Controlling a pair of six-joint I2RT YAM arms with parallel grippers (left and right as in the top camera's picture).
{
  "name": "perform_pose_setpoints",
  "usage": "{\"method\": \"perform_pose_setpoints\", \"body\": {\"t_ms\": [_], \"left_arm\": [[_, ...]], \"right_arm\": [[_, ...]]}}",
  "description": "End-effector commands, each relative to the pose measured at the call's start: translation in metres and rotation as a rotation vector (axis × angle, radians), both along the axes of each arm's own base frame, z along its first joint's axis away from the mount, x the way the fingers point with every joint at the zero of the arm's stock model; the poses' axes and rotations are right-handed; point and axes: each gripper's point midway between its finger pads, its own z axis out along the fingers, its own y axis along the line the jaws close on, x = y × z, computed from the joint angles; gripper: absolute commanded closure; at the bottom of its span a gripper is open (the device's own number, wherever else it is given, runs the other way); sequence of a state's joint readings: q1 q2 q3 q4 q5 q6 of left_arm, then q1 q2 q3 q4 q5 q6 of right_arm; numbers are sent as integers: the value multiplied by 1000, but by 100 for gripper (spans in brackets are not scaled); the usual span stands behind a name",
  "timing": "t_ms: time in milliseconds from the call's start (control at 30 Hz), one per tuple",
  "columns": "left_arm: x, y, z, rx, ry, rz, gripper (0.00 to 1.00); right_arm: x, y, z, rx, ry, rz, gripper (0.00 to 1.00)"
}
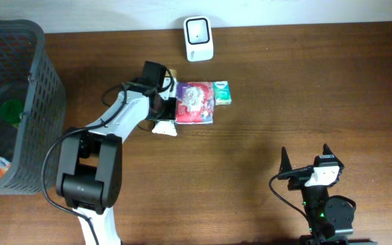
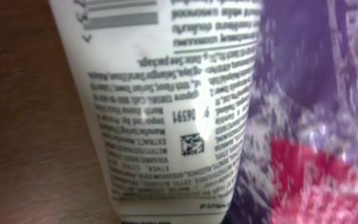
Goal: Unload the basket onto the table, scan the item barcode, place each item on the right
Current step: 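Carry the white tube out and lay it left of the snack bag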
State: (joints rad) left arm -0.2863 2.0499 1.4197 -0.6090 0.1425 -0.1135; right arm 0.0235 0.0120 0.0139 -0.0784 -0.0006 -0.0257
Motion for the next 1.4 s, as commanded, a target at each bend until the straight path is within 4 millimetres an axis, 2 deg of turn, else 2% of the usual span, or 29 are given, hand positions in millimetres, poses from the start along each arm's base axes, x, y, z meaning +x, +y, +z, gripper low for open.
{"method": "perform_pose_setpoints", "body": {"t_ms": [0,100,167,233,367,467,533,633,667,733,833,933,1000,1033,1067,1100,1200,1267,1300,1367], "left_arm": [[1,-27,11,-28,-52,-179,100],[3,-23,11,1,-58,-151,100],[8,-10,11,45,-52,-37,100],[4,-9,13,26,-8,42,100],[-18,-38,19,-138,102,-4,100],[-25,-53,24,-255,181,91,100],[-27,-57,26,-281,196,90,100],[-21,-46,22,-231,169,115,100],[-16,-35,19,-171,143,139,100],[-12,-25,16,-115,118,160,99],[-12,-25,16,-113,115,159,90],[-9,-26,17,-104,88,100,88],[-9,-26,17,-101,85,90,80],[-9,-26,17,-102,85,90,73],[-8,-27,19,-103,83,90,37],[-7,-27,21,-103,82,90,27],[2,-29,58,-102,75,85,20],[9,-31,92,-100,49,54,18],[15,-31,135,-104,13,55,11],[19,-29,169,-115,-24,59,11]], "right_arm": [[0,1,-4,7,6,4,1],[0,1,-4,7,6,4,1],[0,1,-4,7,6,4,1],[0,1,-4,7,6,4,1],[0,1,-4,7,6,4,1],[0,1,-4,7,6,4,1],[0,1,-4,7,6,4,1],[0,1,-4,7,6,4,1],[0,1,-4,7,6,4,1],[0,1,-4,7,6,4,1],[0,1,-4,7,6,4,1],[0,1,-4,7,6,4,1],[0,1,-4,7,6,4,1],[0,1,-4,7,6,4,1],[0,1,-4,7,6,4,1],[0,1,-4,7,6,4,1],[0,1,-4,7,6,4,1],[0,1,-4,7,6,4,1],[0,1,-4,7,6,4,1],[0,1,-4,7,6,4,1]]}}
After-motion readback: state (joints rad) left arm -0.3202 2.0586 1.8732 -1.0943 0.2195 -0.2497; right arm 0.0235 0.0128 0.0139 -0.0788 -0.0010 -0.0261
